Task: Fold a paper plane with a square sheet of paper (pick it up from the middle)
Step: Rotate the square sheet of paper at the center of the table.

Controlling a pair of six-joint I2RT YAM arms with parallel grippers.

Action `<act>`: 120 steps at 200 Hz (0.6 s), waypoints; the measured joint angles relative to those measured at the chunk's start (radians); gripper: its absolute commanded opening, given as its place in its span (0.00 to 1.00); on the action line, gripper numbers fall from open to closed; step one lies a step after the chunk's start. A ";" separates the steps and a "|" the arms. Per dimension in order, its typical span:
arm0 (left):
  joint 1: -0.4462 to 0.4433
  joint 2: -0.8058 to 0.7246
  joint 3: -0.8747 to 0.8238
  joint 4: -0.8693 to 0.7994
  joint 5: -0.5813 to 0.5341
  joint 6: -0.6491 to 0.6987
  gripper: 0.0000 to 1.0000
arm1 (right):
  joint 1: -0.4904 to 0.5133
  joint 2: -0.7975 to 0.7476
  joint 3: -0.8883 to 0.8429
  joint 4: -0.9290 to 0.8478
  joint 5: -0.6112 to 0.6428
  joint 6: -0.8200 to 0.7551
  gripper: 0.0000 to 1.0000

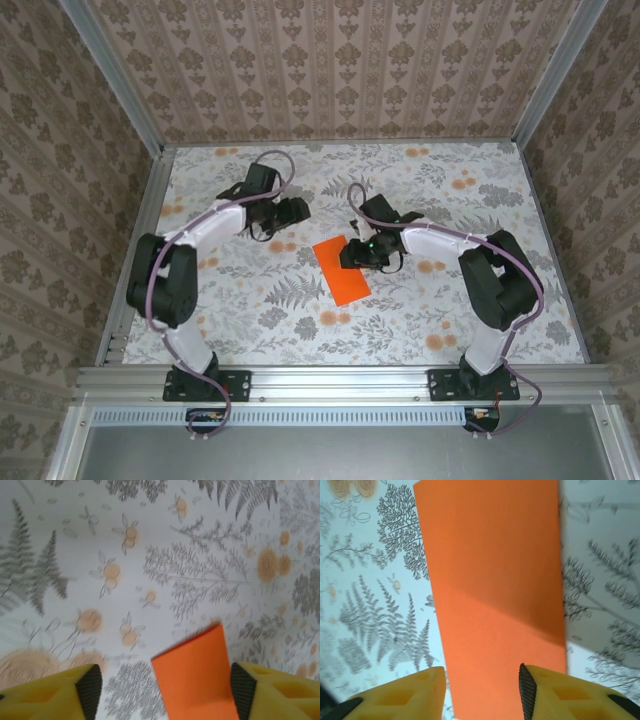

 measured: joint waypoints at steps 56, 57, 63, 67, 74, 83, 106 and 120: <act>0.000 -0.209 -0.275 -0.003 -0.119 -0.095 0.90 | 0.118 0.094 0.133 -0.098 0.167 -0.097 0.46; 0.000 -0.211 -0.277 -0.003 -0.121 -0.097 0.90 | 0.119 0.096 0.134 -0.098 0.167 -0.097 0.46; 0.000 -0.233 -0.296 -0.003 -0.136 -0.107 0.91 | 0.129 0.112 0.141 -0.100 0.169 -0.099 0.46; 0.001 -0.245 -0.305 -0.003 -0.144 -0.114 0.92 | 0.134 0.122 0.145 -0.103 0.170 -0.100 0.46; 0.002 -0.266 -0.320 -0.003 -0.158 -0.122 0.93 | 0.143 0.138 0.151 -0.106 0.171 -0.099 0.46; 0.002 -0.288 -0.333 -0.003 -0.174 -0.130 0.96 | 0.151 0.156 0.156 -0.107 0.172 -0.099 0.46; 0.003 -0.320 -0.348 -0.001 -0.205 -0.144 1.00 | 0.160 0.181 0.169 -0.110 0.179 -0.087 0.45; 0.003 -0.323 -0.355 0.005 -0.213 -0.144 1.00 | 0.160 0.191 0.182 -0.104 0.187 -0.066 0.44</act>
